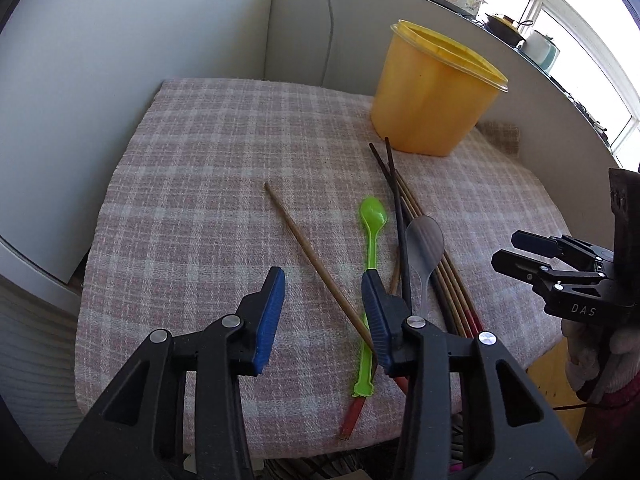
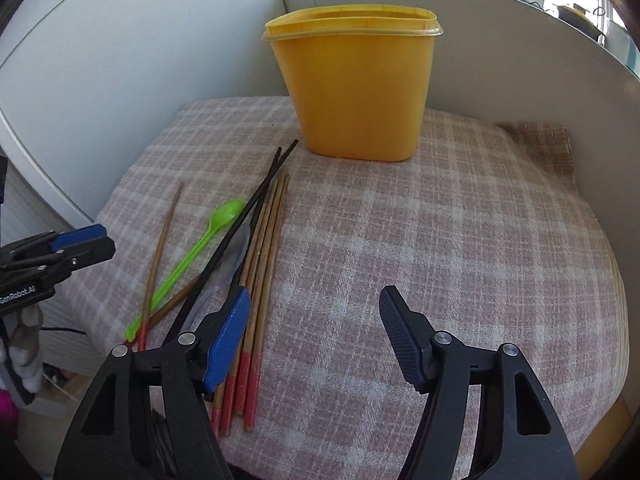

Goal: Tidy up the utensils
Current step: 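Lower the left tool and close it on a wooden chopstick while the right tool grasps another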

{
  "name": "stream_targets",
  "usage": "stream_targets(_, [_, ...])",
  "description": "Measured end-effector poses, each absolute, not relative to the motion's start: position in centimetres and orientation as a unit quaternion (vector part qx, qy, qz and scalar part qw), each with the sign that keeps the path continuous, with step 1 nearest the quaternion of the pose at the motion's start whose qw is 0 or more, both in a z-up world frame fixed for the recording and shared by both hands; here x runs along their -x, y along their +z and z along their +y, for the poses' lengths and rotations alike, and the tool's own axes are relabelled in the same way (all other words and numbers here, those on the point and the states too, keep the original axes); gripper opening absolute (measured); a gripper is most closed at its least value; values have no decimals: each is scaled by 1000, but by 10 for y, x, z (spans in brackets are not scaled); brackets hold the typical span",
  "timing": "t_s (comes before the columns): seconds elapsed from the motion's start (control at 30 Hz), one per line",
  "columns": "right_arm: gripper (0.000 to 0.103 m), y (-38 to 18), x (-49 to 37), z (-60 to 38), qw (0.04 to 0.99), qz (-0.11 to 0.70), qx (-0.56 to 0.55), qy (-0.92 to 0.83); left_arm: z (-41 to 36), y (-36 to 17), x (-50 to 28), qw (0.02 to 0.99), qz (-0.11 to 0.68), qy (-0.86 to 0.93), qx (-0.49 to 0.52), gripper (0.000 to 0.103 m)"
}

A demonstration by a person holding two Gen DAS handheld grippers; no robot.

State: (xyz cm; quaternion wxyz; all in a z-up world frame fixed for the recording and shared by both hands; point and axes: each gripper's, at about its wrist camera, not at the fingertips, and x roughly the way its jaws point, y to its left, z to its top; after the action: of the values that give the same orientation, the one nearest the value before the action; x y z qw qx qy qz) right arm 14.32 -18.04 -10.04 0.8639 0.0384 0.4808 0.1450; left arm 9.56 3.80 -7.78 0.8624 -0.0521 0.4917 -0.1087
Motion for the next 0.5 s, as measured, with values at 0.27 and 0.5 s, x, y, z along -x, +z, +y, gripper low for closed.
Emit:
stream_targets(0.27, [47, -110, -166, -173, 834, 528, -39, 154, 32, -93, -121, 831, 545, -86, 72, 41])
stream_targets(0.5, [32, -127, -181, -168, 804, 567, -66, 167, 32, -110, -132, 813, 568, -86, 97, 27])
